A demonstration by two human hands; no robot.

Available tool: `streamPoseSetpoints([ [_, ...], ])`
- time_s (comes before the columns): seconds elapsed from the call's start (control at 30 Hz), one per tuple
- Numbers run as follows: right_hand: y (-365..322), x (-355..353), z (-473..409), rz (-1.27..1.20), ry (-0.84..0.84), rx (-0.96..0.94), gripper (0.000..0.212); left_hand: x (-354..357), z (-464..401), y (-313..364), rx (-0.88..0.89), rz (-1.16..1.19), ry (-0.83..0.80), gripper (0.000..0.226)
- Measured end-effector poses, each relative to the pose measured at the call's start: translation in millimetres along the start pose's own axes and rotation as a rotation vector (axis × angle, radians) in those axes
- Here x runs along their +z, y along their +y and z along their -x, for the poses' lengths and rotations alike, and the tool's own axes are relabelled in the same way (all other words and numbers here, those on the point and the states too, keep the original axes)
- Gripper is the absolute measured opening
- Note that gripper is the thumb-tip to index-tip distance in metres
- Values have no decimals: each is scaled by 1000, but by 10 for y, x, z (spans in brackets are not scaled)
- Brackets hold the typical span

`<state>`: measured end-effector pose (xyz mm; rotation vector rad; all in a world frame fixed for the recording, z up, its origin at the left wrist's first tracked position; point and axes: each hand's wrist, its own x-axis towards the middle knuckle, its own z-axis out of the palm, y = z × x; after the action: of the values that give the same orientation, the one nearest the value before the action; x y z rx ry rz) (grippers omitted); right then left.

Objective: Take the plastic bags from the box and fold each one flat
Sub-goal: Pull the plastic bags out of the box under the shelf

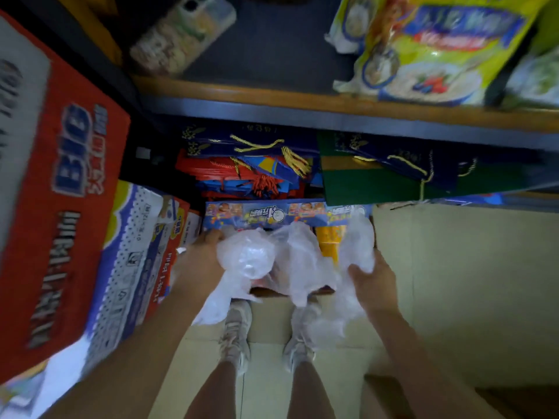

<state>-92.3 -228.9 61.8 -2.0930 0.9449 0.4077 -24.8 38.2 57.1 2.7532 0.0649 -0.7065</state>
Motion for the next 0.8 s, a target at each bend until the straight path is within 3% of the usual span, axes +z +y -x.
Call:
streamPoseSetpoints([
  [0.07, -119, -146, 121, 108, 26, -12, 32, -123, 103, 62, -9, -5, -14, 32],
  [0.2, -60, 184, -18, 362, 99, -76, 32, 45, 14, -66, -41, 4, 3, 37],
  [0.3, 198, 707, -290, 495, 29, -82, 59, 466, -157, -314, -166, 22, -56, 47],
  [0.4, 473, 1222, -520, 510, -111, -121, 104, 999, -287, -747, -209, -71, 35, 35],
  [0.43, 544, 1381, -581, 540, -163, -117, 116, 1192, -320, -888, -240, -60, 5, 44],
  [0.5, 657, 1670, -637, 587, -232, -78, 130, 1487, -349, -1108, -183, -130, -10, 58],
  [0.57, 738, 1918, -645, 601, -225, -53, 136, 1621, -362, -1076, -171, -178, 9, 56],
  [0.7, 751, 2108, -678, 589, -164, -8, 129, 1618, -433, -891, -324, 23, -43, 63],
  [0.8, 706, 1989, -779, 522, -101, -37, 89, 1571, -450, -835, -327, 61, -13, 62],
])
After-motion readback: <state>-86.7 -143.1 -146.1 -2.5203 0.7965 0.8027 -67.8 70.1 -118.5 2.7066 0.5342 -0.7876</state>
